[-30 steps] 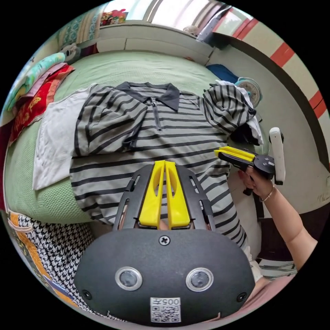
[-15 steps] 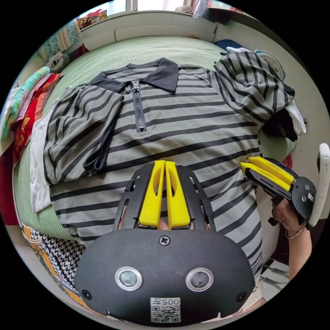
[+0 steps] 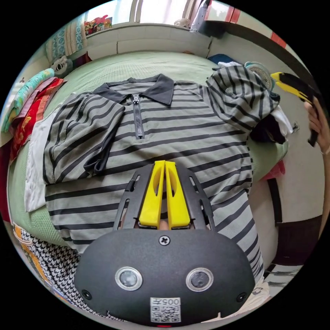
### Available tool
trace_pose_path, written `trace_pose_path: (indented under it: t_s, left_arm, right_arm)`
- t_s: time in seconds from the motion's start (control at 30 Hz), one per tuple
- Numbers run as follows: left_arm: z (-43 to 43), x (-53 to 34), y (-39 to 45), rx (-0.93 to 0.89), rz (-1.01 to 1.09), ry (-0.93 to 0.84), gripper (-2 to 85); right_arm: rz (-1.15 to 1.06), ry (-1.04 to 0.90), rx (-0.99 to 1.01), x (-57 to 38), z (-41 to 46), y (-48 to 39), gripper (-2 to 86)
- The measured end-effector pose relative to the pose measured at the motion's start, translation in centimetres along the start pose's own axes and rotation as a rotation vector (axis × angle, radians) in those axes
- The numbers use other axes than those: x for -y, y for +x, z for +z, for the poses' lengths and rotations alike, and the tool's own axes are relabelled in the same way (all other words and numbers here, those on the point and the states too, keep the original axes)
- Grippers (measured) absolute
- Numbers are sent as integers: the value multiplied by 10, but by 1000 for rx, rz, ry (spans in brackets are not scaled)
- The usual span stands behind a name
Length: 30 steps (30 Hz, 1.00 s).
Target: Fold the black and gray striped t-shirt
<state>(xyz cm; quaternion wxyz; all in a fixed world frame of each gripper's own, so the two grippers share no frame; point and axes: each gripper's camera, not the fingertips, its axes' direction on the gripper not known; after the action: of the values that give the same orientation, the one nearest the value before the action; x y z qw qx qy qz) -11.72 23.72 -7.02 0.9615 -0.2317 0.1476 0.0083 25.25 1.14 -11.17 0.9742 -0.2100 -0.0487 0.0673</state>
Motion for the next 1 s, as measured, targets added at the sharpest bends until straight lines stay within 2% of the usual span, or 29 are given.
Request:
trace_pose_path:
  t_s: [0.23, 0.37, 0.5, 0.6, 0.77, 1.0]
  left_arm:
    - [-1, -3, 3, -21, 7, 45, -7]
    - [0, -3, 5, -3, 24, 43, -7]
    - [1, -4, 6, -13, 28, 50, -7]
    - [2, -4, 5, -34, 20, 44, -7]
    - [2, -7, 4, -34, 10, 50, -7]
    - [1, -9, -1, -47, 9, 50, -7]
  right_arm:
    - [98, -187, -89, 30, 53, 25, 85]
    - [94, -82, -118, 35, 34, 11, 8]
    - [3, -20, -146, 41, 16, -21, -10]
    - [-106, 12, -60, 47, 8, -63, -8]
    - [-304, -105, 177, 45, 30, -135, 49]
    - [-231, -179, 143, 37, 66, -102, 84]
